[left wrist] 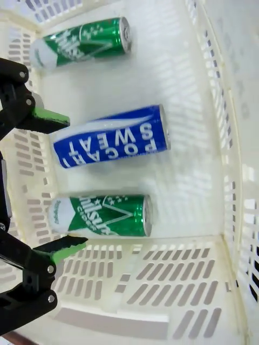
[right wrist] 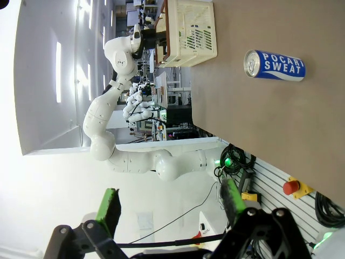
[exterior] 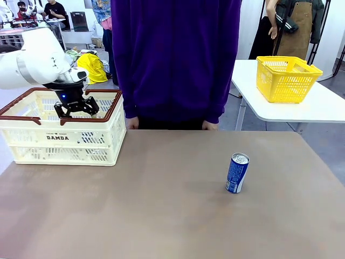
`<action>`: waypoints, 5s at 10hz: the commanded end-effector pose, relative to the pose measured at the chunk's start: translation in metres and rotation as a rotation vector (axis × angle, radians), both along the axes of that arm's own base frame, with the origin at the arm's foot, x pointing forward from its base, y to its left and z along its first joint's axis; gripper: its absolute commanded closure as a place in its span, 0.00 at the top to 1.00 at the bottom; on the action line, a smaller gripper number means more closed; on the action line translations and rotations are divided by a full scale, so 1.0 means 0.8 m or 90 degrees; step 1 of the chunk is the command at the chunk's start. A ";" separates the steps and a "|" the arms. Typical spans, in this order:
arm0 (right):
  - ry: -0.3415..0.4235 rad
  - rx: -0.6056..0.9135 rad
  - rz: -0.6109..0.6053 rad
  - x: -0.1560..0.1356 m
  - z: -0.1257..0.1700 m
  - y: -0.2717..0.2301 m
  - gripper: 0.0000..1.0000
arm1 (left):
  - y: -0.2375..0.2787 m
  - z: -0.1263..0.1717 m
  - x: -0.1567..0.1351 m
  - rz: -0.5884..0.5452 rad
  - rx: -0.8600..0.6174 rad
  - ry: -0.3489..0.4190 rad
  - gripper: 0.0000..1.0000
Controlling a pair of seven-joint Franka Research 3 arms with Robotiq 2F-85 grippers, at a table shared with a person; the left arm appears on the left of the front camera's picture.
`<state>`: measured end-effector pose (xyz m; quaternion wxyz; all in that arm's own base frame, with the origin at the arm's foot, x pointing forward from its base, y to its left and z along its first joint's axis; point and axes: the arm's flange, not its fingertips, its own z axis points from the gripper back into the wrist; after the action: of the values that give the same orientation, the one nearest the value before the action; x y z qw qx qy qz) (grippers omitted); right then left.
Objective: Place the drinks into the Shopping basket.
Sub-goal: Pick up one drink and place it into the Shopping basket.
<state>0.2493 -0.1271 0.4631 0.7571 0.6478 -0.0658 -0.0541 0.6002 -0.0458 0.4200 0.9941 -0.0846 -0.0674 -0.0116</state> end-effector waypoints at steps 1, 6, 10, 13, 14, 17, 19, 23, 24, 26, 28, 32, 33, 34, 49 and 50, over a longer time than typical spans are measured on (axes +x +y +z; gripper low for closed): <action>0.004 0.017 -0.008 0.004 0.009 0.002 1.00 | 0.013 0.026 -0.011 -0.005 -0.039 -0.011 1.00; 0.004 0.017 -0.008 0.004 0.009 0.002 1.00 | 0.059 0.210 -0.087 -0.116 -0.210 -0.025 1.00; 0.004 0.017 -0.008 0.004 0.009 0.002 1.00 | 0.141 0.231 -0.215 -0.165 -0.394 -0.073 1.00; 0.004 0.017 -0.008 0.004 0.009 0.002 1.00 | 0.241 0.161 -0.265 -0.113 -0.594 -0.105 1.00; 0.004 0.017 -0.008 0.004 0.009 0.002 1.00 | 0.271 0.139 -0.269 -0.087 -0.651 -0.108 1.00; 0.004 0.017 -0.008 0.004 0.009 0.002 1.00 | 0.287 0.126 -0.284 -0.053 -0.636 -0.104 1.00; 0.004 0.017 -0.008 0.004 0.009 0.002 1.00 | 0.287 0.126 -0.284 -0.053 -0.636 -0.104 1.00; 0.004 0.017 -0.008 0.004 0.009 0.002 1.00 | 0.287 0.126 -0.284 -0.053 -0.636 -0.104 1.00; 0.004 0.017 -0.008 0.004 0.009 0.002 1.00 | 0.287 0.126 -0.284 -0.053 -0.636 -0.104 1.00; 0.004 0.017 -0.008 0.004 0.009 0.002 1.00 | 0.287 0.126 -0.284 -0.053 -0.636 -0.104 1.00; 0.004 0.017 -0.008 0.004 0.009 0.002 1.00 | 0.287 0.126 -0.284 -0.053 -0.636 -0.104 1.00; 0.004 0.017 -0.008 0.004 0.009 0.002 1.00 | 0.287 0.126 -0.284 -0.053 -0.636 -0.104 1.00; 0.004 0.017 -0.008 0.004 0.009 0.002 1.00 | 0.287 0.126 -0.284 -0.053 -0.636 -0.104 1.00; 0.004 0.017 -0.008 0.004 0.009 0.002 1.00 | 0.287 0.126 -0.284 -0.053 -0.636 -0.104 1.00; -0.014 -0.385 0.349 0.051 0.069 0.342 1.00 | 0.287 0.126 -0.284 -0.053 -0.636 -0.104 1.00; -0.042 -0.412 0.349 0.054 0.071 0.350 1.00 | 0.287 0.126 -0.284 -0.053 -0.636 -0.104 1.00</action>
<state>0.2914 0.1490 0.5193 0.9003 0.3814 0.0762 0.1953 0.3777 0.1849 0.5223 0.8208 -0.5540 -0.1379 -0.0184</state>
